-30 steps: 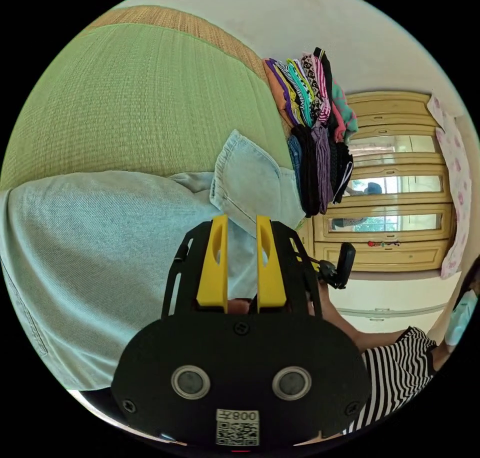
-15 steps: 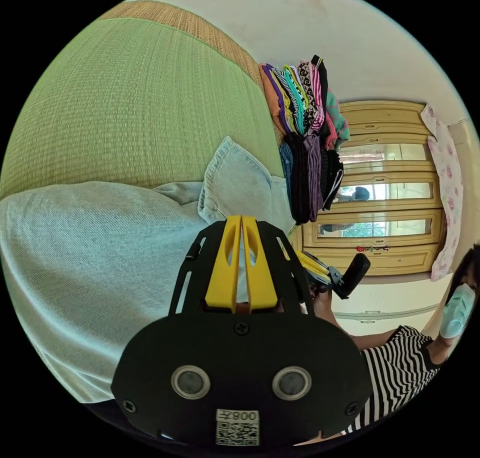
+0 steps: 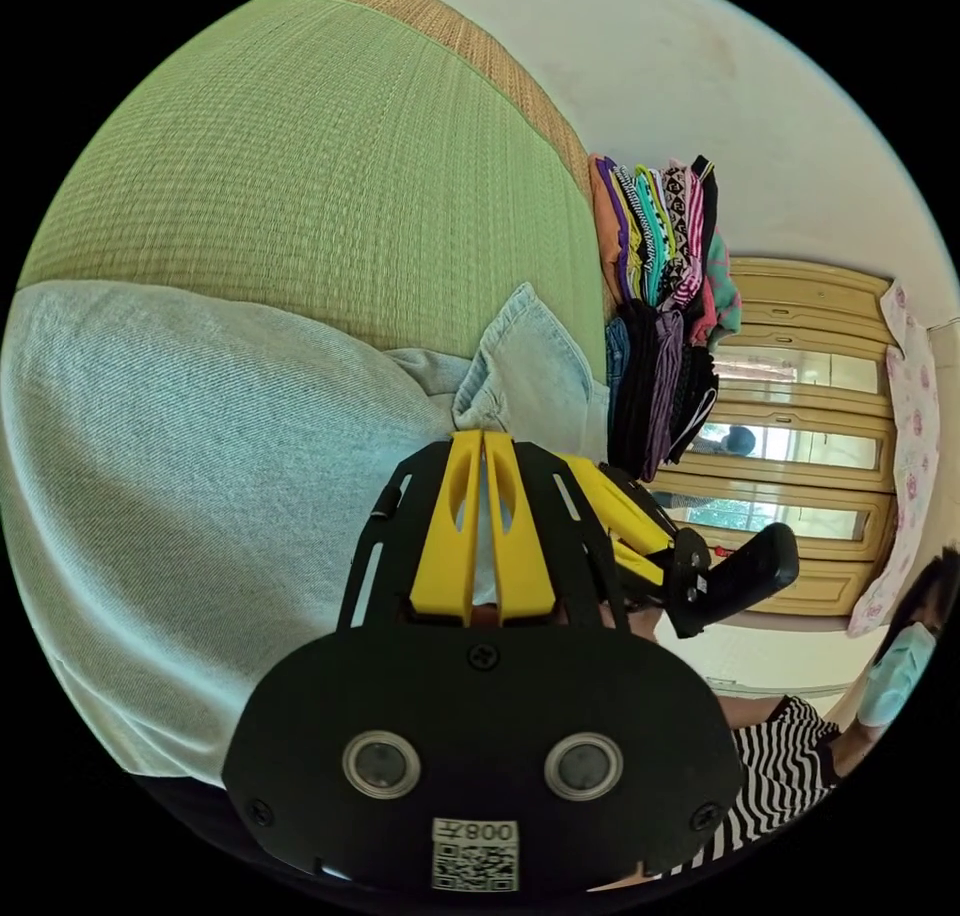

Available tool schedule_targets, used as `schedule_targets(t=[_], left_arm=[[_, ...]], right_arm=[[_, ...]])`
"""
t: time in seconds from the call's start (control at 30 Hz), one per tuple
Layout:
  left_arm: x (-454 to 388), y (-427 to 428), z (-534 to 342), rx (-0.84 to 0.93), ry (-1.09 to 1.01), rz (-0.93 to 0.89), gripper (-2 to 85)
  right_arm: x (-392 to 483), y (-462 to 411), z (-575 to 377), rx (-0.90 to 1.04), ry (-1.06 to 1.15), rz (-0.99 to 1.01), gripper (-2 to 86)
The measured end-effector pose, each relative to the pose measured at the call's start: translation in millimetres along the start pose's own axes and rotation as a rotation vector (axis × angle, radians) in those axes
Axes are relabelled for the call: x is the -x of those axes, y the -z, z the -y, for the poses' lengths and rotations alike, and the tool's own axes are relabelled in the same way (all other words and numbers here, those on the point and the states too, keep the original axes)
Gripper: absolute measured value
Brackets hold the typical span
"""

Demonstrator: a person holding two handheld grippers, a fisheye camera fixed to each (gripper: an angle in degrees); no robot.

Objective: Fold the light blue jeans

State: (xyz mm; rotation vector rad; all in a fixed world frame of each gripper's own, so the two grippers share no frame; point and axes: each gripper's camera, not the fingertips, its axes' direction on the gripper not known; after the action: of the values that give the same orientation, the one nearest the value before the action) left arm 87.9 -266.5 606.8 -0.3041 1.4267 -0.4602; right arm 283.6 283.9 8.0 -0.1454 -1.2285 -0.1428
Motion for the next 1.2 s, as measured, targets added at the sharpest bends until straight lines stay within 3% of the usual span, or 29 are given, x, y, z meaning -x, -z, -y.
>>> schedule_targets(t=[0.33,0.67,0.97,1.2], left_arm=[[-2,-27,8,-0.039,-0.074,-0.026,0.5],[-57,-118,42,0.073,-0.374,0.046,6.3],[-153,-271,66,0.238,-0.703,0.166,7.8],[-200,-381,63,0.362,-0.852,0.264,7.7]], right_arm=[[19,1,7,0.054,0.057,-0.184,4.8],[-112,170,-112,-0.381,-0.454,0.07,0.8],[-211,218,-241,-0.531,-0.88,0.216,0.6],[-252,225,-301,-0.472,-1.06,0.195,0.5]])
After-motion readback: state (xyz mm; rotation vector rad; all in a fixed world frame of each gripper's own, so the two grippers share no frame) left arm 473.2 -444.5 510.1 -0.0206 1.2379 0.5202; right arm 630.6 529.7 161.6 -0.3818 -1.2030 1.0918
